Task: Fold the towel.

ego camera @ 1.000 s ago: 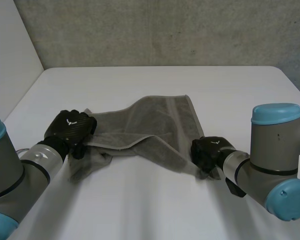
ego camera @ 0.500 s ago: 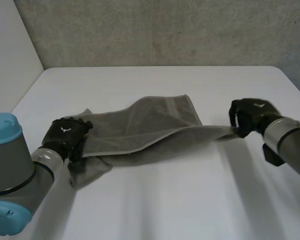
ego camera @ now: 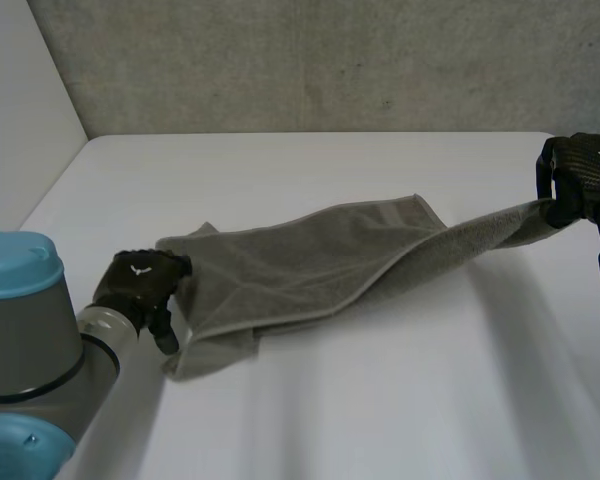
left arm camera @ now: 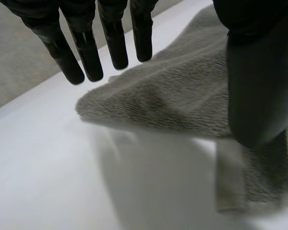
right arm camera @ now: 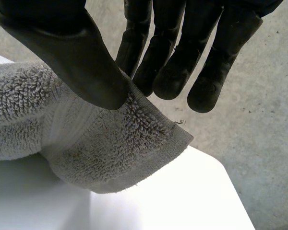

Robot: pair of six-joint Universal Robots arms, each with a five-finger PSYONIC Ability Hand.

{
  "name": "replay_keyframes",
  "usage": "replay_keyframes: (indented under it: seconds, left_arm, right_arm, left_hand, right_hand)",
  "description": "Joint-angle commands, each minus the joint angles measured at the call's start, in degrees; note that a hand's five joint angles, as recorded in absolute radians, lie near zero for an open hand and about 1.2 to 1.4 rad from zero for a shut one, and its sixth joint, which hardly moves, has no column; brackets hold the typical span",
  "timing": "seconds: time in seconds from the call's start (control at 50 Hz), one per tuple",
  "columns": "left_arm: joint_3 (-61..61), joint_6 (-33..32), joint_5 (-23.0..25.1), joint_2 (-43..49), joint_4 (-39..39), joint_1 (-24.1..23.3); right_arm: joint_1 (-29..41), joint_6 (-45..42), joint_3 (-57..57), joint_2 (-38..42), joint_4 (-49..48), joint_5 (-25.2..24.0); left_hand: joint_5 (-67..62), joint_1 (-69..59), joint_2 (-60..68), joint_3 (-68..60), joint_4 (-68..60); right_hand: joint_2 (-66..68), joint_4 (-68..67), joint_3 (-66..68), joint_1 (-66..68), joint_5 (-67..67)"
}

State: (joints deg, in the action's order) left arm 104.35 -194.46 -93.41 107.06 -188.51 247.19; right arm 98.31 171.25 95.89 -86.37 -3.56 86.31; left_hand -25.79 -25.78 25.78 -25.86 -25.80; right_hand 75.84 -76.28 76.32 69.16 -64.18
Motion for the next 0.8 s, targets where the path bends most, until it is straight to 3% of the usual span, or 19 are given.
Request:
replay_keyframes:
  seconds: [0.02, 0.32, 0.62, 0.8]
  left_arm:
    - [1.03, 1.1, 0.16, 0.16, 2.79, -3.29]
    - [0.85, 6.29, 0.87, 1.22, 5.7, -2.94]
    - [4.8, 6.11, 10.09, -1.86, 11.23, 0.49]
    - [6.13, 5.93, 10.27, -2.04, 10.88, 0.4]
  right_arm:
    - [0.56, -0.4, 0.7, 0.41, 0.04, 0.26]
    - [0.83, -1.01, 1.31, 1.29, -0.4, 0.26]
    - [0.74, -3.03, 1.31, 3.22, -1.1, 0.18]
    - [0.83, -3.03, 1.75, 3.66, -1.98, 0.26]
  left_hand:
    - [10.1, 0.09, -0.09, 0.17, 0.11]
    - [7.41, -2.6, 2.6, -2.52, -2.58]
    - [8.25, -1.76, 1.75, -1.68, -1.73]
    - [3.72, -6.29, 6.28, -6.21, -6.26]
  right_hand:
    - [4.16, -3.72, 3.68, 10.84, -5.82]
    - [4.16, -3.72, 3.68, 10.84, -5.82]
    - [4.16, -3.72, 3.68, 10.84, -5.82]
    - [4.16, -3.72, 3.68, 10.84, -5.82]
